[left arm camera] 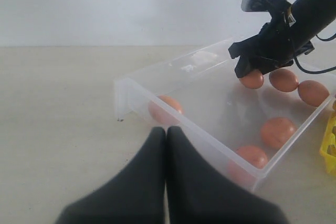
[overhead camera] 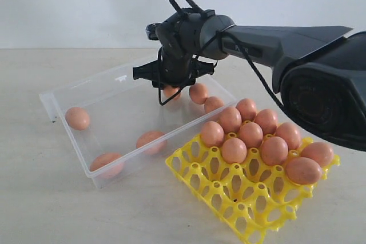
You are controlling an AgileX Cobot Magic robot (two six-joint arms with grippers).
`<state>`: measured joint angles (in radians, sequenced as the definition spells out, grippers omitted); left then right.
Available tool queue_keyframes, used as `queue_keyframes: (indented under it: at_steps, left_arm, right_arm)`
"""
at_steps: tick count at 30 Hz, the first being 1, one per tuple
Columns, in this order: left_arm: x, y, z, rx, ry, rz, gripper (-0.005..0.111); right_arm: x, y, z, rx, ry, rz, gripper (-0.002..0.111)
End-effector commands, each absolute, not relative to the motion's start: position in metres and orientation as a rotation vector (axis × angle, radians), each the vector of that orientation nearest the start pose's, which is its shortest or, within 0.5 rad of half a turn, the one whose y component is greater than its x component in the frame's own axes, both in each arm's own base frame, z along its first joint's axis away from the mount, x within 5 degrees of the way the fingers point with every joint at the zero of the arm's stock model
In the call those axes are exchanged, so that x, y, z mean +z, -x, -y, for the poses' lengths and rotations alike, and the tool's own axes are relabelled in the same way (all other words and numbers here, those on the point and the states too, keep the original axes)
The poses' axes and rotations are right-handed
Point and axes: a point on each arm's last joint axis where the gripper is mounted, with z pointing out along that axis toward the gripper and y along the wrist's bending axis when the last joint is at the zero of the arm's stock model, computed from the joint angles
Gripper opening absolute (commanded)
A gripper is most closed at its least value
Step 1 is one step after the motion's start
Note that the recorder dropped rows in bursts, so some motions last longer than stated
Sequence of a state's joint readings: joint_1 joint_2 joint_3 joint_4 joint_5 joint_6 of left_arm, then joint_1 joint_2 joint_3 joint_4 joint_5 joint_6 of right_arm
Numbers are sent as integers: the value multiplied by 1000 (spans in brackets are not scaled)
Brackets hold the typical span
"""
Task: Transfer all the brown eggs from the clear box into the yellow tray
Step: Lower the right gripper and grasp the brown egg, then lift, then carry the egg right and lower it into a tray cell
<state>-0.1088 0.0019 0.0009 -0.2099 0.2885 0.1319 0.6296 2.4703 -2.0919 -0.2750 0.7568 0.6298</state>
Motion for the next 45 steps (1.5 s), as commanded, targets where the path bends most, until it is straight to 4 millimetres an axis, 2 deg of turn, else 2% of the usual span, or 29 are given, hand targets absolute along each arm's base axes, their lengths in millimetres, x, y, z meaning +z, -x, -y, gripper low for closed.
queue_keyframes:
  at_steps: [1,6,11,18,24,25,27,29,30,33,34,35,36,37,38,39,40,41,43,45]
  left_arm:
    - [187,-53,13,-186,-128,-1767,-4]
    - [187,-53,14,-197,-144,-1767,-4]
    - [187,-53,14,-197,-144,-1767,-4]
    - [187,-53,15,-208,-167,-1765,-4]
    - [187,-52,16,-226,-189,-1764,-4]
    - [187,-52,16,-226,-189,-1764,-4]
    - [187,-52,16,-226,-189,-1764,-4]
    - [187,-52,16,-226,-189,-1764,-4]
    - [187,-52,16,-226,-189,-1764,-4]
    - [187,-52,16,-226,-189,-1764,-4]
    - [187,-52,16,-226,-189,-1764,-4]
    - [187,-52,16,-226,-189,-1764,-4]
    - [187,-52,16,-226,-189,-1764,-4]
    - [187,-52,16,-226,-189,-1764,-4]
    - [187,-52,16,-226,-189,-1764,-4]
    - [187,-52,16,-223,-186,-1764,-4]
    - [187,-53,15,-220,-181,-1764,-4]
    - [187,-53,15,-212,-172,-1765,-4]
    - [187,-53,13,-191,-146,-1766,-4]
    - [187,-54,11,-163,-112,-1768,-4]
  right_arm:
    - [152,-438,-303,215,134,-2633,0]
    - [180,-429,-317,224,209,-2543,0]
    - [214,-411,-336,204,315,-2410,0]
    - [251,-388,-356,155,388,-2258,0]
    - [306,-356,-375,286,496,-2008,0]
    - [323,-341,-376,367,585,-1898,0]
    - [331,-325,-368,447,649,-1822,0]
    - [331,-315,-348,522,679,-1773,0]
    - [325,-307,-322,621,654,-1755,0]
    - [311,-296,-268,770,542,-1744,0]
    - [305,-288,-228,872,457,-1707,0]
    - [304,-285,-207,934,406,-1674,0]
    - [305,-283,-168,1057,335,-1596,0]
    - [304,-280,-149,1128,329,-1572,0]
    - [300,-274,-120,1282,399,-1567,0]
    - [300,-268,-103,1363,460,-1551,0]
    - [288,-267,-82,1327,492,-1695,0]
    - [278,-262,-66,1262,561,-1833,0]
    - [265,-253,-59,1203,685,-1986,0]
    - [252,-245,-61,1200,719,-1988,0]
